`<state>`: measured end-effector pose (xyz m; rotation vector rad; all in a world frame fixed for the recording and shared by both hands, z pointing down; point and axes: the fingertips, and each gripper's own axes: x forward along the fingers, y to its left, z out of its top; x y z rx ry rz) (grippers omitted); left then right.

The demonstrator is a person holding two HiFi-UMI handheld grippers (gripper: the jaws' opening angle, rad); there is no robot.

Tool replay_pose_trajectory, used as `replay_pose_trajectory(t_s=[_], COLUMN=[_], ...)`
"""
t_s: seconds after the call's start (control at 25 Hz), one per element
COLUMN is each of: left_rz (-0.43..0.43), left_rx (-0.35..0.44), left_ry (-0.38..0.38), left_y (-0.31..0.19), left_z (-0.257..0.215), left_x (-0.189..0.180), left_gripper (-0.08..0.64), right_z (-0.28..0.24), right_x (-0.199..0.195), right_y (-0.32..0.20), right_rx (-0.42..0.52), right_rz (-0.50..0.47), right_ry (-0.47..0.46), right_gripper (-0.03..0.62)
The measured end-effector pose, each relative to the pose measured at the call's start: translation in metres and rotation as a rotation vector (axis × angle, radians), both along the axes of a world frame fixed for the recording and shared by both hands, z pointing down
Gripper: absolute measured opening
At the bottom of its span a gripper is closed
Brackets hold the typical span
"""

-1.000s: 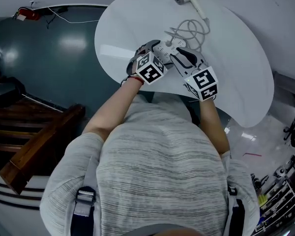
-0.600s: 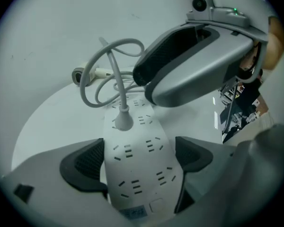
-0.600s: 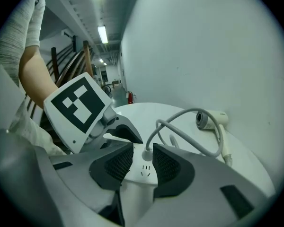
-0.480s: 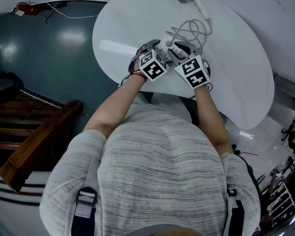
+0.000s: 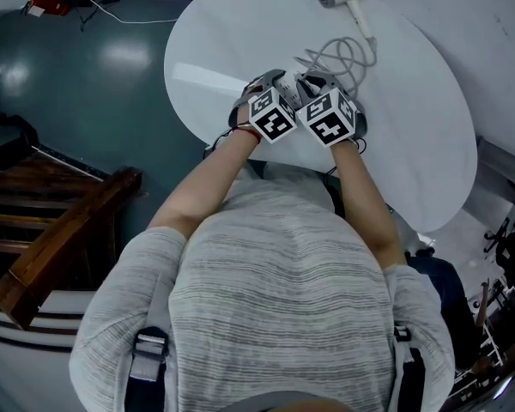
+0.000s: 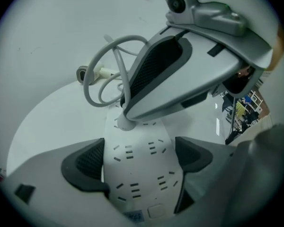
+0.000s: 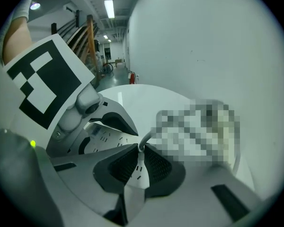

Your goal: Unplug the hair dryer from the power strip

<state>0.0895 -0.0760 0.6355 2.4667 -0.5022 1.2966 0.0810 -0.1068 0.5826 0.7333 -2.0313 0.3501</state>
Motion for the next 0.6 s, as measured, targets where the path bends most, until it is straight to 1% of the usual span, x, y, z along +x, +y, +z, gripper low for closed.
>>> replay_pose_trajectory(t_s=[0.16,0.28,0.48,0.6], left_rz=[-0.009,0.000,0.013,0.020], left_rx=[-0.032,-0.056,-0.065,-0.076], left_ry=[-0.013,-0.017,-0.028,-0.038], left_y=[0.0002,0.0004,0.0012,0.0013], left_z=[0.0012,0.0023,0.0037,0.0047], left_x=[0.0010,0.0031,0.0050,0.0055], left_gripper=[0.460,0.460,0.460,0.460], right_z=[-0.0011,-0.0008,-0.0014,-0.0028], right_x=[0.0016,0.0046,0.0078,0.0092], right_y=[0.0006,0.0012,0.0016,0.0023], right_rx=[-0.022,-0.039,-0.066,-0.072], right_rz=[0.004,0.011,0.032,0.024], right_ry=[0.002,0.005,0.003,0.011], right_gripper=[0.054,0.052,0.052,0.052])
